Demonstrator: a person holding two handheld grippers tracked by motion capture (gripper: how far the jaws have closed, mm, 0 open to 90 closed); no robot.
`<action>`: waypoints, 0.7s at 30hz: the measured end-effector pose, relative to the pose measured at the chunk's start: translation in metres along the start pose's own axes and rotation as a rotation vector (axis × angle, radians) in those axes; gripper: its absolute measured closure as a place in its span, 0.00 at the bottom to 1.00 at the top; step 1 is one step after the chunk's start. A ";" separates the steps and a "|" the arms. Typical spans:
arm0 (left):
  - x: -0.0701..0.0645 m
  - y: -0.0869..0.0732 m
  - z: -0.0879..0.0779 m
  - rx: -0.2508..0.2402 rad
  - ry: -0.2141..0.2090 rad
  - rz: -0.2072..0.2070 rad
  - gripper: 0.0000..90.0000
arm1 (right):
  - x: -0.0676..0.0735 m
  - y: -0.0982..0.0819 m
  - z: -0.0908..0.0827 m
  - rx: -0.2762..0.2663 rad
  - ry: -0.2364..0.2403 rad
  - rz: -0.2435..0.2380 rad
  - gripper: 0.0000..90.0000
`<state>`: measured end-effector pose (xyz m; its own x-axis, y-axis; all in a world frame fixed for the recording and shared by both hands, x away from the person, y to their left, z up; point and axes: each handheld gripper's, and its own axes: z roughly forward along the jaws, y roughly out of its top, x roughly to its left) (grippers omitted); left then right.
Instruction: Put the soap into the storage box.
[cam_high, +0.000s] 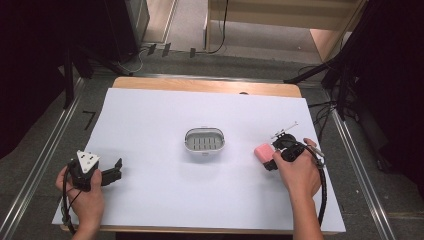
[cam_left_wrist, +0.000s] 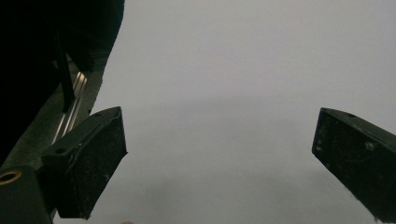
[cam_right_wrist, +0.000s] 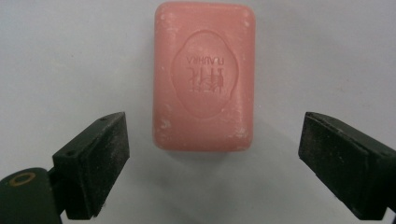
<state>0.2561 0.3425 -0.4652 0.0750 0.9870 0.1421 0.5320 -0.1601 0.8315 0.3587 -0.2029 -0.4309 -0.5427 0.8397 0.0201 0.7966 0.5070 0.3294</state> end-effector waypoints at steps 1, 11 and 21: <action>0.000 0.000 0.000 0.001 0.000 0.001 0.04 | 0.000 0.003 0.001 0.007 -0.004 0.001 0.11; -0.001 0.000 0.001 0.003 0.004 0.004 0.04 | 0.000 0.018 0.006 0.013 0.036 0.002 0.21; 0.000 0.000 0.001 0.007 0.001 0.001 0.04 | 0.000 0.029 0.013 0.046 0.047 0.003 0.30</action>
<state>0.2569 0.3421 -0.4654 0.0742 0.9869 0.1434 0.5382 -0.1607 0.8274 0.3855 -0.1853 -0.4339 -0.5515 0.8316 0.0656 0.8089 0.5140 0.2855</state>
